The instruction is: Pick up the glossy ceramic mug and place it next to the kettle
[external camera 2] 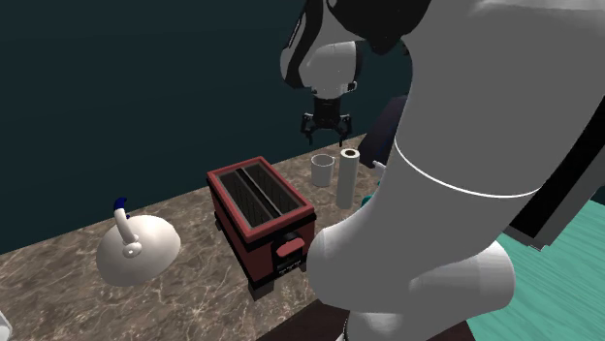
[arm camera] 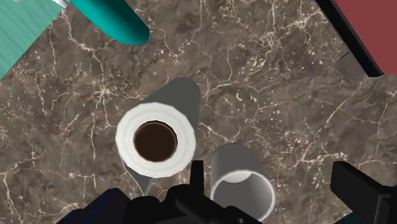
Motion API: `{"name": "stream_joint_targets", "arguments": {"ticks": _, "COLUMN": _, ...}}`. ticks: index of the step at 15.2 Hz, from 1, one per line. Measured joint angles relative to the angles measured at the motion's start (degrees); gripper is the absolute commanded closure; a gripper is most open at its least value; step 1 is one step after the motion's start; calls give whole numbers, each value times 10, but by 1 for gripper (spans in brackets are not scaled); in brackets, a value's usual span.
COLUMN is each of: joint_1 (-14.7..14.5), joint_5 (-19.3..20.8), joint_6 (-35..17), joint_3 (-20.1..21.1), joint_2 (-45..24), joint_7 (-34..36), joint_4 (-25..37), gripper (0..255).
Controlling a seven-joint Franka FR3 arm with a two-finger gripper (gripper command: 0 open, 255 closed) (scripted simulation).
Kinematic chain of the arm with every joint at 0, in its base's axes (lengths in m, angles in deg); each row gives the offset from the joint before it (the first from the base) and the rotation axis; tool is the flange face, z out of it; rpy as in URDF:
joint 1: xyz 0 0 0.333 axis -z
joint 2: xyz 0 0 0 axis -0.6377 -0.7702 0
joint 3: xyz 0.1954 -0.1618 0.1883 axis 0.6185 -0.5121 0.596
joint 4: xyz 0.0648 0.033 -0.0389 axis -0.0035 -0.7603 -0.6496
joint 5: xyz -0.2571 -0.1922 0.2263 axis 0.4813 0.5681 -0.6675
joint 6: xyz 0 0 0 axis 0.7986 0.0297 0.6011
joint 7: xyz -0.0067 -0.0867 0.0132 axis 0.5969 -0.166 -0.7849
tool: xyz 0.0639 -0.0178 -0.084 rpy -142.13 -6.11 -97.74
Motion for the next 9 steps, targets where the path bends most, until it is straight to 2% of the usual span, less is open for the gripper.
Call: {"name": "stream_joint_targets", "arguments": {"ticks": 9, "joint_1": -18, "joint_5": 65, "joint_6": -68, "joint_3": 9, "joint_2": -203, "joint_7": 65, "joint_4": 124, "gripper": 0}}
